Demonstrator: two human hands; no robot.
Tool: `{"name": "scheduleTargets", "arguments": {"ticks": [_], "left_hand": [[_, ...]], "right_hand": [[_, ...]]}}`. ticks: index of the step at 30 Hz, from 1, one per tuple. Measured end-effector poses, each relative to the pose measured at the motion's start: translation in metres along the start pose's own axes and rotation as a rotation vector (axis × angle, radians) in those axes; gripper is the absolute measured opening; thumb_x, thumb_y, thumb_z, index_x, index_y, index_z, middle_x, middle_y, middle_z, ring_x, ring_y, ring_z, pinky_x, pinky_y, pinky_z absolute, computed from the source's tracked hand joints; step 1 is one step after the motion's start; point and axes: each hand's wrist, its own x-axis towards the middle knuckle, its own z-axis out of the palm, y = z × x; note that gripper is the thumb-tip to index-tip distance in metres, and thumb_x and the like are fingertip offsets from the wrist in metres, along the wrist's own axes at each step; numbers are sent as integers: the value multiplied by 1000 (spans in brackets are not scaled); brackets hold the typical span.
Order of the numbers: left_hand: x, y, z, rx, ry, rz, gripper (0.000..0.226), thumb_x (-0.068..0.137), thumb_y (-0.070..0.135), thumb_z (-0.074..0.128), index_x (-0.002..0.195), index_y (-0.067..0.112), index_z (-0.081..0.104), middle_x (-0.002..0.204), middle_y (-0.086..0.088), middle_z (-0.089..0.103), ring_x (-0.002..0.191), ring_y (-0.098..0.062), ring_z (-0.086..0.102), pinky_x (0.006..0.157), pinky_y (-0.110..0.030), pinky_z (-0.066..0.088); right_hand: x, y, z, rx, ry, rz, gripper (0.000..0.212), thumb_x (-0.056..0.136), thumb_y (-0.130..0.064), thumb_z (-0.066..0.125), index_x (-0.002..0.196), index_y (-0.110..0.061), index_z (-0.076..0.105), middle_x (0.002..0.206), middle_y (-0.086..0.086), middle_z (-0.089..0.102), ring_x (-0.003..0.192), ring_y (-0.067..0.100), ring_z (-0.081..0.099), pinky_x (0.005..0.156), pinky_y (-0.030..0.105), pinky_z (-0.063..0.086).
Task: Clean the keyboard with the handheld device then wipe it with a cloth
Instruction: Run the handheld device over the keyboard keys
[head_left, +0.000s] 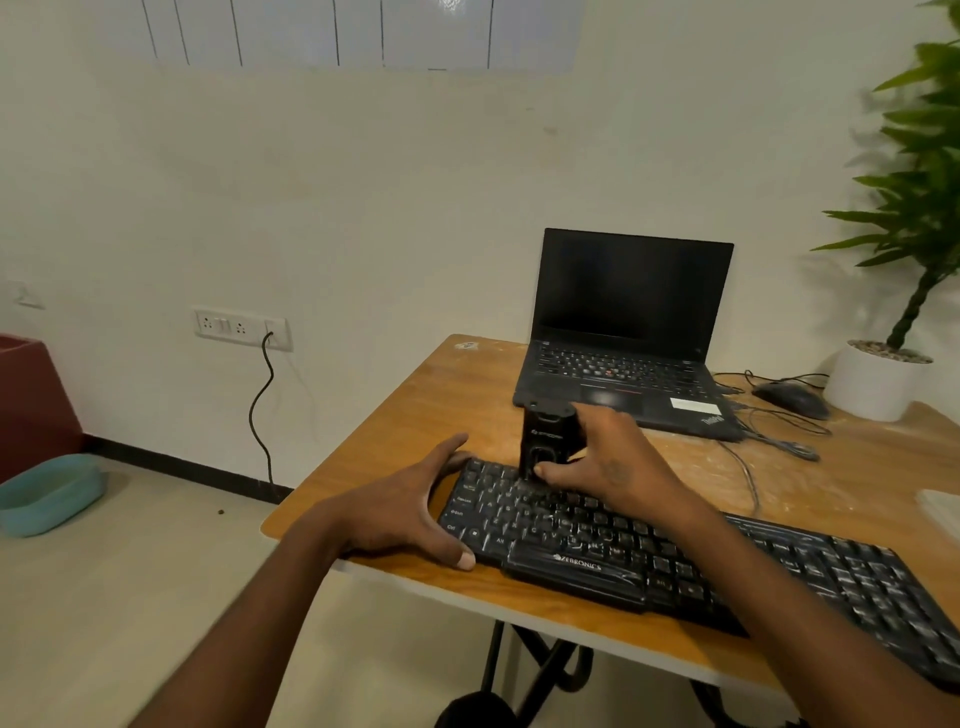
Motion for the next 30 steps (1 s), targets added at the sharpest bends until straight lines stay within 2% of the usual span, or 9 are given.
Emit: {"name": "scheduleTargets", "arguments": {"ticks": [5,8,11,14,17,21,24,27,30], "left_hand": [[0,1,1,-8,10,-6,132,68,35,94,157,52,-3,138,35,33,125,-1,49,98,-17,46],[-1,4,1,-14,5,4,131,68,34,95,156,53,0,143,27,39,126,-5,53,105,-26,49],[-1,5,1,-23,-1,22,127,68,30,95,156,52,6,146,19,46,125,-1,56,106,-29,50],[-1,6,1,1,-4,4,132,68,36,95,157,51,0,149,25,38,128,-1,51,105,-23,47],[-1,3,1,11,2,-8,133,68,37,94,158,50,-3,142,35,32,130,0,46,104,-19,43],[0,1,1,14,15,-5,132,69,35,94,157,52,-2,145,30,31,129,-1,46,102,-19,43],[-1,3,2,19,20,-8,131,68,36,94,157,53,-1,148,25,33,130,-5,47,104,-22,44],[-3,7,2,16,18,8,126,67,36,95,155,55,7,152,20,39,131,-6,50,111,-32,46],[-5,12,3,36,26,10,114,70,35,94,152,52,17,146,23,45,130,0,49,112,-31,44]], "right_hand": [[1,-1,9,14,18,-15,47,80,-25,83,121,-23,62,107,-9,69,95,5,67,68,15,53],[15,-16,33,45,9,-65,51,81,-25,82,127,-21,60,114,-6,68,103,7,64,74,15,50],[25,-25,44,65,11,-79,50,81,-24,81,126,-19,61,112,-5,68,102,9,63,75,15,48],[14,-21,33,61,-2,-65,50,81,-24,82,125,-21,60,111,-8,67,101,6,63,76,16,49],[-7,-8,12,23,-1,-42,47,81,-24,82,121,-26,60,107,-13,67,96,0,62,72,13,49],[-23,-2,-3,24,17,-13,47,80,-24,83,119,-31,59,104,-15,67,93,0,64,71,11,52],[-15,-12,13,40,18,-38,46,80,-25,83,121,-25,61,107,-11,68,95,1,64,72,16,53],[0,-28,38,75,8,-98,47,82,-24,81,125,-23,61,111,-9,68,98,4,63,72,15,49],[9,-39,51,85,3,-115,47,81,-25,80,125,-21,62,110,-7,69,95,5,62,69,14,46]]}}
